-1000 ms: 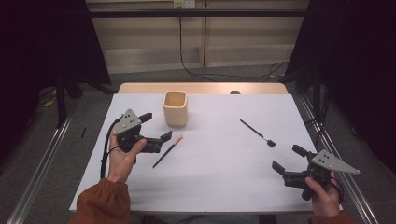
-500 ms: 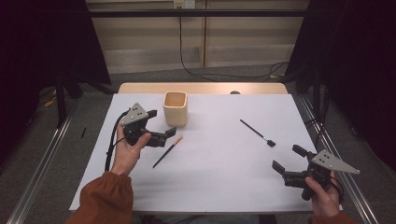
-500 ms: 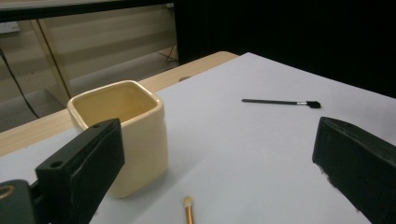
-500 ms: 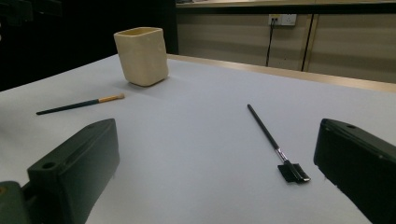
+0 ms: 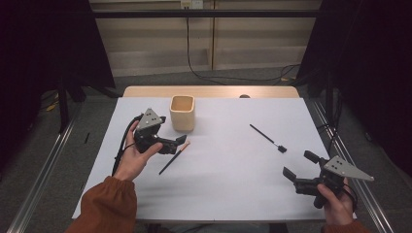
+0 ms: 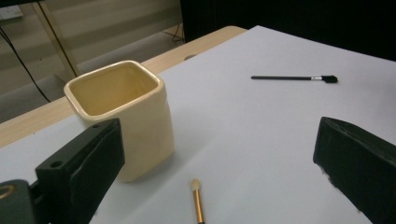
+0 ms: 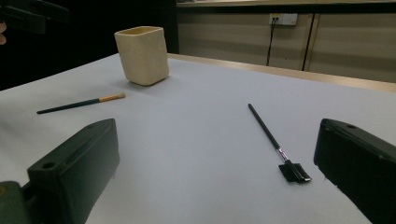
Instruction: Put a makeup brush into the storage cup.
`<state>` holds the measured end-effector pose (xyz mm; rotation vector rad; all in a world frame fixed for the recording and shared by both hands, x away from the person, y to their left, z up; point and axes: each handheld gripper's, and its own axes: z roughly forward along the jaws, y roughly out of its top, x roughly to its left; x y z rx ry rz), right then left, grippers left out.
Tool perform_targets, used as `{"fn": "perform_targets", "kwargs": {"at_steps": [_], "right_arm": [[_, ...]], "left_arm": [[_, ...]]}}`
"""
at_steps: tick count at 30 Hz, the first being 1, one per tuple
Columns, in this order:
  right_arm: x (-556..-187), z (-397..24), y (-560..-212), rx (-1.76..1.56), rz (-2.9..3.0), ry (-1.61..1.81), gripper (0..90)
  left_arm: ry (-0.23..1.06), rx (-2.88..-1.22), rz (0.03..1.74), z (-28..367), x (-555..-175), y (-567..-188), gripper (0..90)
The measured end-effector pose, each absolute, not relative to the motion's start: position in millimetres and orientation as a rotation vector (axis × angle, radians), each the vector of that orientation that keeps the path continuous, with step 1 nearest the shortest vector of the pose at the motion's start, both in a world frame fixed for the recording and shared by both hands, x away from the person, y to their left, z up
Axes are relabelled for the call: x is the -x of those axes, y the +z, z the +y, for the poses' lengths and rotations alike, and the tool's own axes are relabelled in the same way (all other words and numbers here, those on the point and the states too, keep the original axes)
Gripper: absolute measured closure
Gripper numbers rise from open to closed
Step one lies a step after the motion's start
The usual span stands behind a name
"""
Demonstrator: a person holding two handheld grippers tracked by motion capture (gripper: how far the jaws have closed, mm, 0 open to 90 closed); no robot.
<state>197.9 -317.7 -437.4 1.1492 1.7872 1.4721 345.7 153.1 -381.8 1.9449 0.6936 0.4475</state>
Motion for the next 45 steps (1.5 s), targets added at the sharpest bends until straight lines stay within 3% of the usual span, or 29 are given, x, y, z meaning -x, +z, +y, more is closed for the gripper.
{"fn": "perform_targets", "kwargs": {"at_steps": [6, 12, 34, 45], "right_arm": [[-198, -318, -438, -1.15, 1.792, 1.47, 0.0], [-198, -318, -438, -1.15, 1.794, 1.471, 0.0], [-198, -318, -438, -1.149, 1.798, 1.473, 0.0], [-198, -318, -438, -1.143, 1.804, 1.468, 0.0]], "left_arm": [[0.421, -2.027, 0.715, 152, -352, -381, 2.5], [0.232, -2.15, 0.758, 148, -364, -387, 2.6], [0.087, -2.56, 0.86, 124, -393, -404, 5.2], [0.019, -2.622, 0.909, 120, -406, -412, 8.7]]}}
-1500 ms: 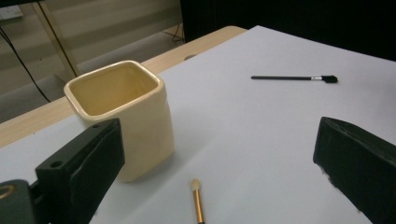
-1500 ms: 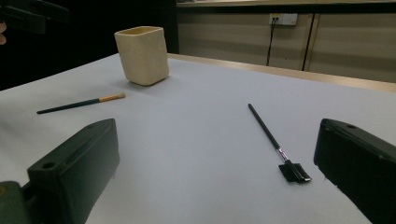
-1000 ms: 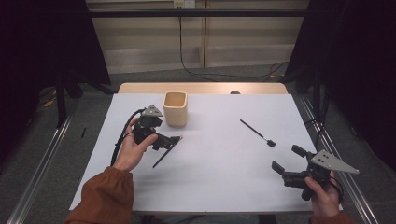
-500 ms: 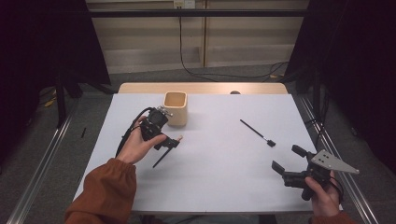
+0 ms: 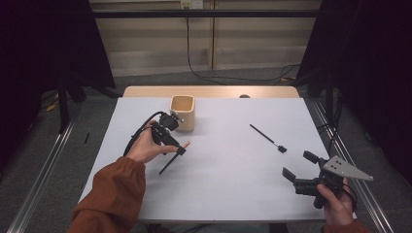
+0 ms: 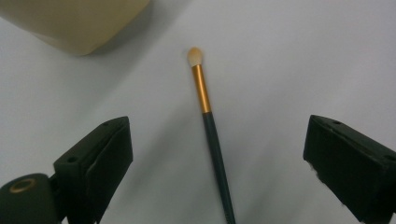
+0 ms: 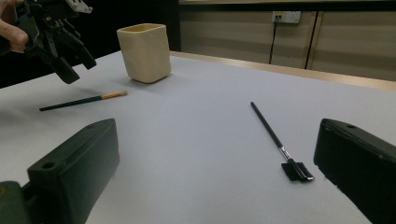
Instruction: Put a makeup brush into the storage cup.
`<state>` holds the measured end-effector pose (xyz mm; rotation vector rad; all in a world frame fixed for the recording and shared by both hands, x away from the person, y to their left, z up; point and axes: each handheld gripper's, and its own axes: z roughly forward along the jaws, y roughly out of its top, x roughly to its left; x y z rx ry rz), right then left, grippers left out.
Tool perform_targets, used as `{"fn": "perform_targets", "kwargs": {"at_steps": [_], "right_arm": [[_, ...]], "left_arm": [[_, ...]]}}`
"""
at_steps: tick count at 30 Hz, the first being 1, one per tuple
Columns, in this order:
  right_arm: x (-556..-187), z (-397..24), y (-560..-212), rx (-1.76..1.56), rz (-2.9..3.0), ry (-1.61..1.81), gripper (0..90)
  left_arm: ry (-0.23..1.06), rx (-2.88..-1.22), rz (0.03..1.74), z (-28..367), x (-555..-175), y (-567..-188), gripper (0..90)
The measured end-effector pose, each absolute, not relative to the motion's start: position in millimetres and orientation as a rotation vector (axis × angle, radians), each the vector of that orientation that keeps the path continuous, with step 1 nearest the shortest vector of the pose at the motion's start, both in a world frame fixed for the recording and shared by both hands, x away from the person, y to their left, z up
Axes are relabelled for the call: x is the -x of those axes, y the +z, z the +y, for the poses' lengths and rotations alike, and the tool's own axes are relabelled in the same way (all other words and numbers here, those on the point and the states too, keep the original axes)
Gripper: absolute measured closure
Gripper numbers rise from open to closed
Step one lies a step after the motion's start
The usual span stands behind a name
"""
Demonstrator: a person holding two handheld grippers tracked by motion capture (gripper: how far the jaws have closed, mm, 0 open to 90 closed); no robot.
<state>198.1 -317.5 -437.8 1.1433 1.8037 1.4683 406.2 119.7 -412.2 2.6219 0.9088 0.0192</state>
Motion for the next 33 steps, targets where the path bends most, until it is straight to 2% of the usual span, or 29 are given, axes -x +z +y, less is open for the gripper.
{"fn": "perform_targets", "kwargs": {"at_steps": [7, 17, 22, 33], "right_arm": [[-198, -317, -438, -1.144, 1.804, 1.472, 0.0], [-198, -317, -438, -1.14, 1.81, 1.468, 0.0], [-198, -317, -438, -1.141, 1.811, 1.467, 0.0], [-199, -317, -438, -1.139, 1.818, 1.462, 0.0]], "left_arm": [[-0.016, -2.653, 0.955, 120, -410, -419, 12.1], [-0.022, -2.681, 0.947, 116, -411, -423, 24.6], [-0.075, -2.702, 0.965, 112, -413, -426, 25.1], [-0.091, -2.749, 0.98, 104, -415, -436, 30.2]]}}
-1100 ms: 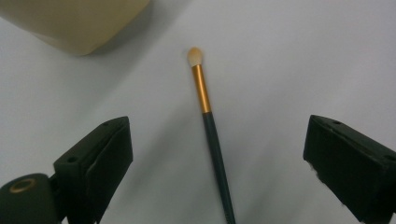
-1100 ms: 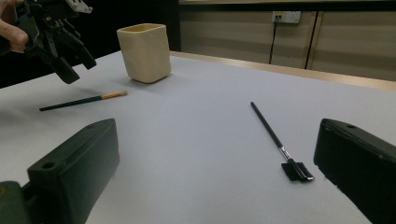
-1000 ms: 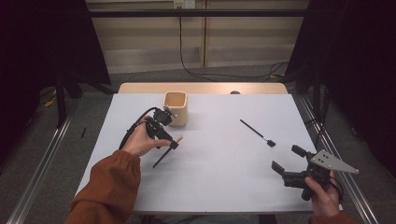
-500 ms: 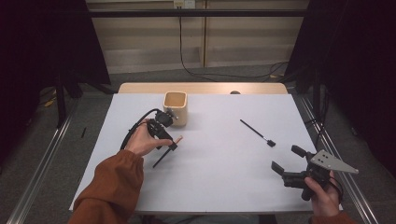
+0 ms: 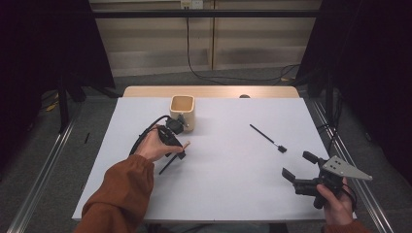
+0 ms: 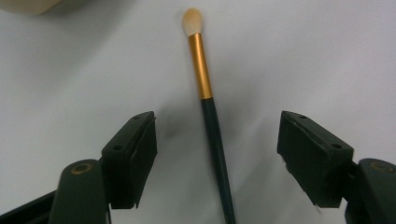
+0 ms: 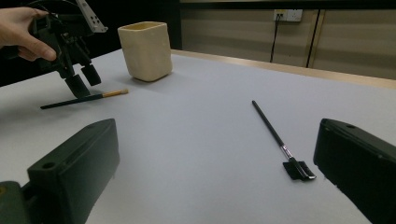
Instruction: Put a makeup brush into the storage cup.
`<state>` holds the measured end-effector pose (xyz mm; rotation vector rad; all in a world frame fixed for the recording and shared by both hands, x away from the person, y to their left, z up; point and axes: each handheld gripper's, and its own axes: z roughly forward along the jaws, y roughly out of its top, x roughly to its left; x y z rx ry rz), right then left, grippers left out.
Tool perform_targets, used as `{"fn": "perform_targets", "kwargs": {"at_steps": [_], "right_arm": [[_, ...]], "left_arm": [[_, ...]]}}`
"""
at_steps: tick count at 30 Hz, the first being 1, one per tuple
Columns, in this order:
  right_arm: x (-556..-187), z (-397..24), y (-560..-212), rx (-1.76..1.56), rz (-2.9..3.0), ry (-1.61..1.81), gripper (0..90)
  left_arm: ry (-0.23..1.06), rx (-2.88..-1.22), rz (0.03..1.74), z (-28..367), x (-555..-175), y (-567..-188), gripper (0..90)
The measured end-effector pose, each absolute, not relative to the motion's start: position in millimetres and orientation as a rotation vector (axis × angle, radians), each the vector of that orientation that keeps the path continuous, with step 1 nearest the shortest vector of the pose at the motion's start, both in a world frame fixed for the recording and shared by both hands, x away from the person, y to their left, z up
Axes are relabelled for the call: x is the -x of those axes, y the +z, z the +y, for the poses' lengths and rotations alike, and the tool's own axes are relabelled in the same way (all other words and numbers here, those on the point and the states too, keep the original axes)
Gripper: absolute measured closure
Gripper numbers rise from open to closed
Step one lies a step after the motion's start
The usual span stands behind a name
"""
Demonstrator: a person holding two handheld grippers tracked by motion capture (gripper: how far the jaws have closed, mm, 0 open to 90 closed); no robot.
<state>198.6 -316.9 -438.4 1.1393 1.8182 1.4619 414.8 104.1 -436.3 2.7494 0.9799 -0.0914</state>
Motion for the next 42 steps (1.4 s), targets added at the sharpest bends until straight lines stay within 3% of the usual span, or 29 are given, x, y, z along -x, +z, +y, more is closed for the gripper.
{"fn": "perform_targets", "kwargs": {"at_steps": [7, 13, 29, 42], "right_arm": [[-199, -317, -438, -1.14, 1.818, 1.462, 0.0], [-199, -316, -438, -1.145, 1.815, 1.468, 0.0], [-199, -316, -438, -1.142, 1.815, 1.469, 0.0], [-200, -316, -439, -1.165, 1.807, 1.5, 0.0]], "left_arm": [[-0.114, -2.775, 0.998, 99, -413, -440, 43.5], [-0.119, -2.777, 1.033, 98, -418, -443, 49.4], [-0.014, -2.808, 1.07, 93, -415, -448, 59.0], [-0.032, -2.828, 1.11, 90, -419, -448, 62.6]]}}
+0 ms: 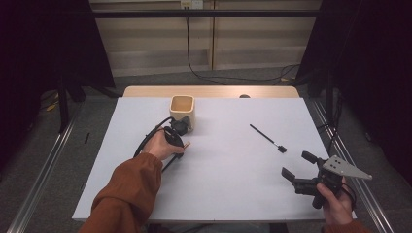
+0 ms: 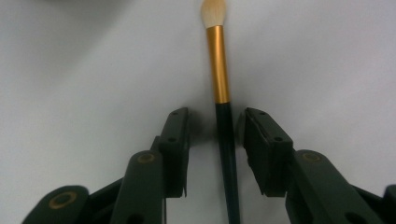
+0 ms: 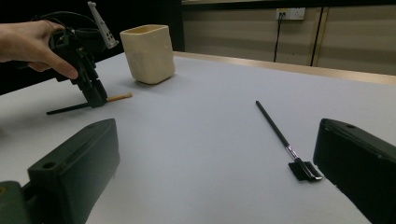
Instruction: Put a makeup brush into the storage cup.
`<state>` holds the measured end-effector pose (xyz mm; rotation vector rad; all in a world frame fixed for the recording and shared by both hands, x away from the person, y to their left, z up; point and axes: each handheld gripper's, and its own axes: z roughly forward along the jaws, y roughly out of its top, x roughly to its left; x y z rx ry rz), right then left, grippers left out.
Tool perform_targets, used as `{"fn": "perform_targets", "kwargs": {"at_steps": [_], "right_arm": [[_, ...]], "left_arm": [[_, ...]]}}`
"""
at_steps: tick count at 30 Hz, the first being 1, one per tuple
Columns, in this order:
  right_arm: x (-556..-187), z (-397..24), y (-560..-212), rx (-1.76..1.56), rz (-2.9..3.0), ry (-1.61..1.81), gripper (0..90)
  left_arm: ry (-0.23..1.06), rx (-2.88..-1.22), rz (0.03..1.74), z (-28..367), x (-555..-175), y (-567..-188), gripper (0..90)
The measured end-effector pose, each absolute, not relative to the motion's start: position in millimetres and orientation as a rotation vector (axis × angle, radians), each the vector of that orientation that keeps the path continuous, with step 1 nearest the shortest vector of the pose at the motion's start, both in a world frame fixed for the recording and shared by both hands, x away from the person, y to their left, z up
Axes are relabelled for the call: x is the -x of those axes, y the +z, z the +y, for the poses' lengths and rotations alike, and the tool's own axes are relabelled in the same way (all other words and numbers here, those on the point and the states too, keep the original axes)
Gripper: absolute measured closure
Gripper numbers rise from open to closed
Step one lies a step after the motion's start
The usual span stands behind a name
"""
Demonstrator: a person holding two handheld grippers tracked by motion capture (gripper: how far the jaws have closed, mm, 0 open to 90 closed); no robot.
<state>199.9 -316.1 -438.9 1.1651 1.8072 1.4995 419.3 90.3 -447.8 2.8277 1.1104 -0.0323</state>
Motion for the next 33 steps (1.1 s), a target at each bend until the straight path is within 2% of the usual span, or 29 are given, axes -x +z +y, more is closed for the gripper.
{"fn": "perform_targets", "kwargs": {"at_steps": [5, 11, 14, 33], "right_arm": [[-199, -316, -439, -1.154, 1.814, 1.493, 0.0], [-200, -316, -439, -1.155, 1.813, 1.49, 0.0], [-200, -316, -439, -1.154, 1.813, 1.486, 0.0], [-200, -316, -439, -1.169, 1.818, 1.486, 0.0]], "left_arm": [[-0.026, -2.819, 1.124, 93, -422, -448, 71.1], [-0.008, -2.821, 1.129, 93, -421, -447, 74.6], [0.002, -2.821, 1.133, 94, -423, -447, 83.3], [-0.06, -2.73, 1.112, 106, -421, -443, 84.0]]}}
